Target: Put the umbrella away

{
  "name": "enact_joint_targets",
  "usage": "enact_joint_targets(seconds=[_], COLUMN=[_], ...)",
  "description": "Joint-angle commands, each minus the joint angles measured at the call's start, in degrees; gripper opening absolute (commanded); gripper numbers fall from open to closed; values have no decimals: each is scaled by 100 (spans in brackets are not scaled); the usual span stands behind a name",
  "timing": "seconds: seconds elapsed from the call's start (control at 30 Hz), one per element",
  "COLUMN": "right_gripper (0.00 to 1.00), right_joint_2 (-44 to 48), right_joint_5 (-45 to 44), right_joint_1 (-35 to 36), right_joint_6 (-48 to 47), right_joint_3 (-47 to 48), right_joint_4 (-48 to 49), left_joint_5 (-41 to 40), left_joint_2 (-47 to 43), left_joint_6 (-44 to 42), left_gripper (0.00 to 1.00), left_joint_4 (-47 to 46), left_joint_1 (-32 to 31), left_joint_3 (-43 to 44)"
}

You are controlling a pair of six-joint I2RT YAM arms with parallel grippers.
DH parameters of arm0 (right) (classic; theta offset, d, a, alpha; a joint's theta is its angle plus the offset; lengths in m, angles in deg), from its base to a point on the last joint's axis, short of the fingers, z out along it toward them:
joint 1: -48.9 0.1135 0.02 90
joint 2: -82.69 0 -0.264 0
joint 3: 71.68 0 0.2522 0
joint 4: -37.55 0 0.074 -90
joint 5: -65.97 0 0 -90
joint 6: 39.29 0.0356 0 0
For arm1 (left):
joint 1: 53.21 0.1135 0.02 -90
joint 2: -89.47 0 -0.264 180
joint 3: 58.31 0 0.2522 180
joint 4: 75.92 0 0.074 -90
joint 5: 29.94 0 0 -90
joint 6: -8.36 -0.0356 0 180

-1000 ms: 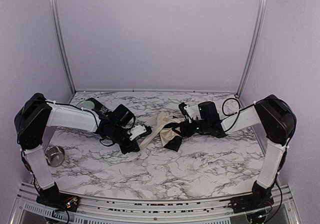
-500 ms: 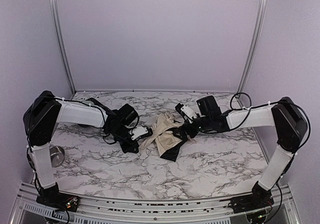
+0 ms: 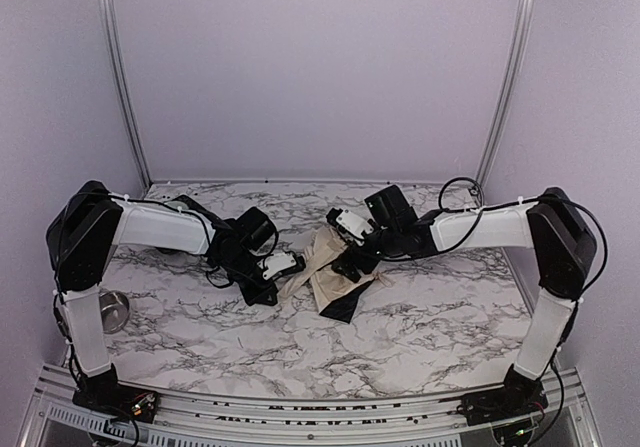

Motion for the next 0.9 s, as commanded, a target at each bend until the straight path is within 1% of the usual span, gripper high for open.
enact_joint_targets(seconds=[0.0, 0.07, 0.2, 0.27, 0.4, 0.53, 0.77, 0.87], right_gripper=[100, 100, 100, 100, 100, 100, 100, 100], right_joint_2=[-189, -124, 335, 580, 777, 469, -348, -567], right_joint_5=[-179, -259, -929, -1410, -2347, -3412, -4776, -4911], right_joint_1=[183, 233, 484, 773, 1637, 2246, 2318, 2169], right_joint_6=[166, 267, 275, 58, -214, -448, -1151, -1190], right_joint_3=[260, 266, 173, 44, -451, -597, -320, 10], right_joint_4=[-422, -483, -528, -537, -316, -111, 110, 30], left_joint_5=[-13, -4, 13, 22, 18, 30, 97, 110], left_joint_2=[69, 69, 85, 77, 75, 69, 22, 16], left_joint_6=[-3, -16, -47, -45, -46, -47, -65, -74], left_gripper=[0, 0, 0, 0, 0, 0, 0, 0], left_joint_4=[580, 583, 579, 585, 580, 577, 581, 588], left_joint_1=[20, 20, 20, 20, 20, 20, 20, 20], left_joint_3=[-96, -89, -96, -91, -95, -83, -113, -117])
